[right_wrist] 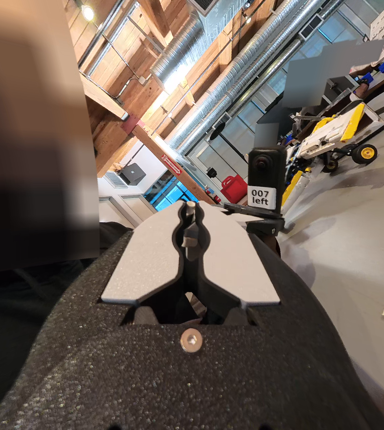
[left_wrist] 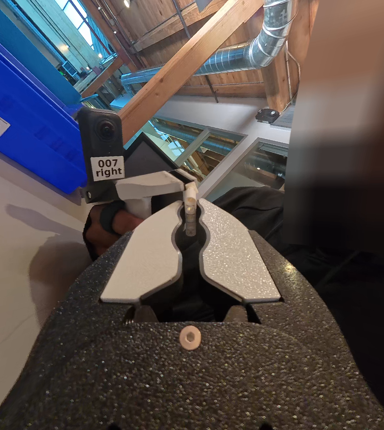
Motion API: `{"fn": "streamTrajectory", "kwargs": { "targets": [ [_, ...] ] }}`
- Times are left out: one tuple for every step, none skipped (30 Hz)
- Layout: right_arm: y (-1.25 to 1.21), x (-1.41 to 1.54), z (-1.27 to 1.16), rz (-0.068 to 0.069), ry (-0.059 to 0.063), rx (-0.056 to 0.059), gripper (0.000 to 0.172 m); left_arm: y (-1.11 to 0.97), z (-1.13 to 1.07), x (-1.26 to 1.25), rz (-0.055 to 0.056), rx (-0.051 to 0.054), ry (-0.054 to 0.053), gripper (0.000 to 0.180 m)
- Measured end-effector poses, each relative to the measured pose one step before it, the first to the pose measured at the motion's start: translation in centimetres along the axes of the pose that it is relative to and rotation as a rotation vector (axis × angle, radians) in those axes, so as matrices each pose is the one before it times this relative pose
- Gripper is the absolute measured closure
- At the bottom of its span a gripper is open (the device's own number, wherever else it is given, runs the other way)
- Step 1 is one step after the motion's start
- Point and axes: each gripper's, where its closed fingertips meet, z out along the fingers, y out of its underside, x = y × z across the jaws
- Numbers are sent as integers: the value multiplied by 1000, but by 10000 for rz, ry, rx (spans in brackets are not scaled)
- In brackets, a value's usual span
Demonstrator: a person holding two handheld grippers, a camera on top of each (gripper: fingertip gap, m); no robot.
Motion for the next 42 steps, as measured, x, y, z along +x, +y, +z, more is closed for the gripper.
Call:
{"fn": "streamTrajectory", "kwargs": {
  "targets": [
    [113, 100, -60, -33, 125, -115, 165, -4, -26, -54, 135, -51, -117, 173],
    [81, 97, -85, -53, 127, -93, 165, 4, -22, -67, 158, -70, -130, 173],
    [91, 165, -95, -38, 165, -103, 166, 11, -37, -98, 176, -76, -159, 173],
    [85, 162, -119, -43, 149, -97, 167, 51, -25, -137, 165, -111, -186, 173],
    [64, 170, -123, -47, 131, -85, 168, 66, -11, -218, 142, -126, -236, 173],
    [35, 215, -144, -31, 143, -73, 168, 60, -8, -240, 120, -111, -234, 173],
    [-10, 211, -142, -9, 127, -46, 169, 69, 11, -237, 97, -107, -227, 173],
    [-43, 154, -143, 0, 76, -27, 170, 63, 15, -184, 79, -83, -177, 173],
    [-41, 128, -123, -2, 59, -37, 171, 62, 27, -172, 43, -71, -152, 173],
    [-48, 112, -106, -24, 61, -33, 171, 59, 22, -180, 26, -67, -150, 173],
    [10, 84, -79, -46, 54, -55, 171, 39, 20, -119, 31, -47, -99, 173],
    [61, 66, -58, -55, 48, -87, 171, 44, 15, -49, 25, -48, -54, 173],
    [83, 38, -31, -50, 41, -83, 171, 16, -1, -41, 8, -19, -40, 173],
    [73, 39, -7, -57, 49, -71, 171, 2, -10, -24, -2, 0, -12, 173],
    [35, 4, -17, -89, 43, -44, 171, -14, -9, 24, -13, 4, 27, 173],
    [64, -10, -1, -114, 34, -65, 170, -3, -7, 27, 0, 4, 28, 173],
    [114, 19, 26, -114, 54, -93, 170, -2, 7, 35, 15, 4, 22, 173],
    [93, 21, 31, -107, 53, -85, 170, 15, 0, 22, 17, -4, 18, 173],
    [85, -21, 33, -109, 32, -71, 169, 20, 4, 39, 27, -15, 25, 173],
    [76, -40, 24, -124, 23, -66, 169, 37, 7, 38, 50, -23, 11, 173],
    [23, -10, -2, -119, 32, -42, 169, 27, 5, 2, 74, -29, -24, 173],
    [23, 4, -8, -109, 40, -51, 169, 40, -9, -44, 99, -56, -60, 173],
    [32, 40, -23, -97, 48, -55, 169, 57, -7, -45, 114, -61, -74, 173],
    [31, 14, -11, -82, 34, -43, 168, 38, -6, -41, 105, -55, -68, 173],
    [23, -41, -17, -90, 9, -32, 168, 45, -4, -11, 87, -53, -39, 173],
    [43, -43, -13, -111, 21, -36, 168, 53, -3, 8, 64, -58, -27, 173],
    [44, -33, -11, -137, 42, -36, 168, 50, 3, 6, 32, -43, -13, 173],
    [30, -21, -7, -160, 56, -33, 167, 19, 6, 36, 12, -19, 19, 173],
    [39, -28, -9, -198, 65, -35, 167, 30, 13, 29, 14, -18, 17, 173],
    [37, -35, -21, -188, 61, -41, 167, 46, 18, 31, 3, -30, 16, 173],
    [41, -20, -14, -154, 51, -46, 167, 43, 9, 37, 4, -31, 24, 173],
    [45, -22, -23, -149, 38, -43, 167, 36, 15, 58, 19, -21, 30, 173],
    [71, 8, -28, -164, 71, -70, 167, 16, 13, 57, 25, -15, 30, 173],
    [114, 40, -14, -207, 98, -95, 166, 74, 10, 8, 13, -45, -5, 173],
    [38, -9, -28, -206, 79, -44, 166, 37, 18, 55, 13, -25, 29, 173],
    [32, -45, -24, -205, 61, -45, 166, 44, 14, 22, 20, -32, 8, 173],
    [21, -34, -13, -196, 65, -37, 166, 38, 17, 18, 16, -17, 2, 173],
    [20, -30, -18, -151, 57, -32, 166, 37, 2, -10, 4, -31, -10, 173],
    [45, 13, -25, -96, 54, -53, 166, 44, 9, -47, 13, -42, -36, 173],
    [45, 60, -44, -71, 71, -63, 165, 56, -18, -45, 39, -56, -56, 173],
    [55, 96, -105, -95, 101, -76, 165, 58, -32, 13, 77, -64, -34, 173],
    [80, 121, -173, -131, 125, -96, 165, 60, -92, -24, 91, -73, -70, 173]
  ]
}}
